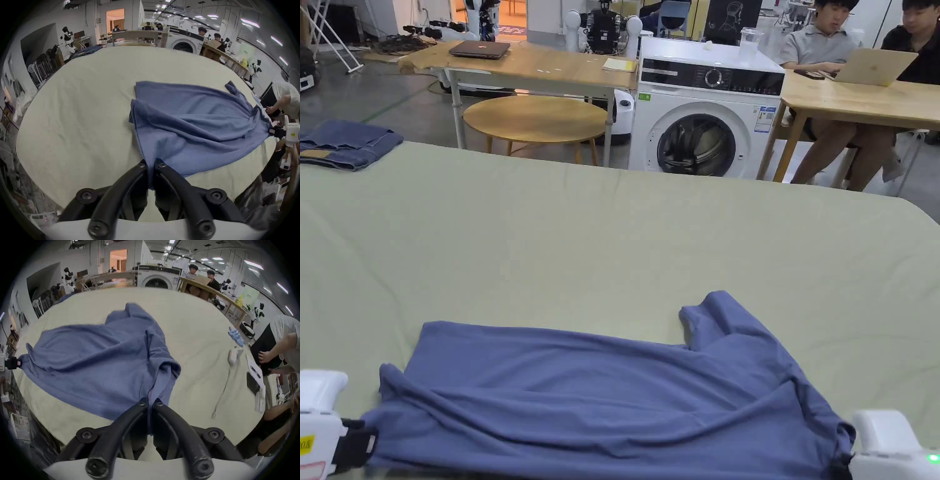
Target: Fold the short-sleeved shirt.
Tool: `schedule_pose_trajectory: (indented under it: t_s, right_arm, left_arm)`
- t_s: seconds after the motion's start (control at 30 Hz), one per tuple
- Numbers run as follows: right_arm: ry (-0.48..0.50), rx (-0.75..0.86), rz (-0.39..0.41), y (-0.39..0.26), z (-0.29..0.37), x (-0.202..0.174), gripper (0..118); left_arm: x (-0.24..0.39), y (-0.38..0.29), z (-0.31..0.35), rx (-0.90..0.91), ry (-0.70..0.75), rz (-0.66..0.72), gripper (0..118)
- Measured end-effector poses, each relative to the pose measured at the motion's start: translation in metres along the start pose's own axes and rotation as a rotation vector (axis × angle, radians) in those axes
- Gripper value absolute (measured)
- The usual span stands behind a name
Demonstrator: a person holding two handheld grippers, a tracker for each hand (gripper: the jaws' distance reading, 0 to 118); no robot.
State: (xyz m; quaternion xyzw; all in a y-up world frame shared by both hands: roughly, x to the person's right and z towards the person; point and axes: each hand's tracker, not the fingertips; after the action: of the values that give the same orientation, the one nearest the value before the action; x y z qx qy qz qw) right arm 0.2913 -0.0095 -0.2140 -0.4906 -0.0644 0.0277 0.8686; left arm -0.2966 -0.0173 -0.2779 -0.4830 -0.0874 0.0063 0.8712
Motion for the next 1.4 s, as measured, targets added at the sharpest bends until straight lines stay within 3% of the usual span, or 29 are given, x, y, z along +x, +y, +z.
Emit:
schedule_pose_trajectory:
  t_s: [0.1, 0.33, 0.4, 0.47, 0.5, 0.57, 0.83, 0.9, 1.0, 1.07, 1.1, 1.13, 1.4]
  right_arm:
    - [-0.01, -0.066, 0.02, -0.026, -0.017, -0.009, 2]
    - [-0.014, -0.041, -0.009, -0.027, -0.032, -0.009, 5]
    - [-0.011, -0.045, -0.015, -0.022, -0.028, -0.006, 21]
    - [-0.04, -0.024, -0.026, -0.017, -0.016, -0.004, 41]
    - [-0.047, 0.007, -0.029, -0.013, -0.009, -0.003, 50]
    - [-0.066, 0.1, -0.058, -0.004, 0.013, -0.002, 54]
    - [-0.038, 0.525, -0.092, 0.03, 0.063, -0.039, 54]
    - [-0.009, 0.606, -0.1, 0.033, 0.066, -0.056, 52]
    - [0.049, 0.704, -0.094, 0.037, 0.068, -0.08, 14]
    - [0.056, 0.751, -0.096, 0.04, 0.07, -0.096, 9]
    - [0.057, 0.76, -0.097, 0.042, 0.071, -0.101, 0]
    - [0.072, 0.797, -0.1, 0.043, 0.072, -0.107, 0]
    - [0.092, 0.813, -0.11, 0.059, 0.07, -0.125, 0]
  left_arm:
    - [-0.004, -0.02, -0.009, -0.025, -0.006, 0.019, 0]
    - [-0.004, -0.026, -0.03, -0.043, 0.007, 0.027, 0]
    - [-0.003, -0.022, -0.027, -0.043, 0.01, 0.028, 2]
    - [0.0, -0.016, -0.019, -0.048, 0.012, 0.035, 21]
    - [0.001, -0.013, -0.015, -0.043, 0.016, 0.032, 28]
    - [0.006, -0.003, -0.002, 0.003, 0.036, 0.018, 36]
    - [0.045, 0.032, 0.044, 0.391, -0.015, -0.028, 36]
    - [0.058, 0.035, 0.048, 0.473, 0.006, -0.047, 36]
    - [0.075, 0.036, 0.053, 0.577, 0.014, -0.069, 34]
    - [0.085, 0.036, 0.055, 0.626, 0.027, -0.095, 5]
    - [0.09, 0.035, 0.056, 0.653, 0.049, -0.108, 0]
    - [0.09, 0.036, 0.054, 0.68, 0.096, -0.113, 0]
    - [0.073, 0.067, 0.04, 0.62, 0.076, -0.044, 0]
